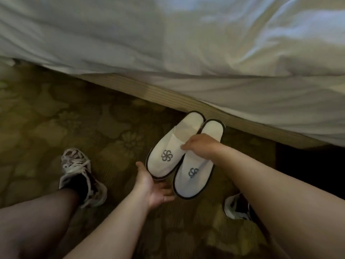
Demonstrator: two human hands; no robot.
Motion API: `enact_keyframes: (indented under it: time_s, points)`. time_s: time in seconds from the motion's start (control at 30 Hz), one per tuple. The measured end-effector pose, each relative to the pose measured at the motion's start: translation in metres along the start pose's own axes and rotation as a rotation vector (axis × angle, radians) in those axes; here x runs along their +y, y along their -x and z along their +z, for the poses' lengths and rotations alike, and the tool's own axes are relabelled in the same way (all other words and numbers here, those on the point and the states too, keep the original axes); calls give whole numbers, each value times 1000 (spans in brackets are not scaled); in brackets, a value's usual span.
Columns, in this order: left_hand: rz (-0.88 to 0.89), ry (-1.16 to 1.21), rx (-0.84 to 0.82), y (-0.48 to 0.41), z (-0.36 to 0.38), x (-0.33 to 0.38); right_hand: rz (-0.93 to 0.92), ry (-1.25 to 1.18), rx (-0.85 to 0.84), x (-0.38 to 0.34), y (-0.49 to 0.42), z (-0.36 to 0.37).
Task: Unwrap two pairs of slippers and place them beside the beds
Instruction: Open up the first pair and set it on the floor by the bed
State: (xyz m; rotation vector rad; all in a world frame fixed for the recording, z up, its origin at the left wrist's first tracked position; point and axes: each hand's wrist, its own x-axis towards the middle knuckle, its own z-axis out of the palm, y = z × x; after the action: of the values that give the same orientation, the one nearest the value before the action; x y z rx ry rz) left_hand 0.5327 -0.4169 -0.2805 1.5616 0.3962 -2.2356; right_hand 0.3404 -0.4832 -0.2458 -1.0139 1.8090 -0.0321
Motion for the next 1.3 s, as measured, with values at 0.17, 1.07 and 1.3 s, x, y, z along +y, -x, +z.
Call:
enact_keyframes:
  time_s: [0.17,1.07,1.3]
  points:
    - [18,96,-23,-57,-8,-1,-71,128,-29,20,-69,33]
    - [98,-48,270,-199,-54,70,-58,208,-145,55,-254,98]
    - [103,-17,257,-200,-52,74,119,191,-170,65,-258,87]
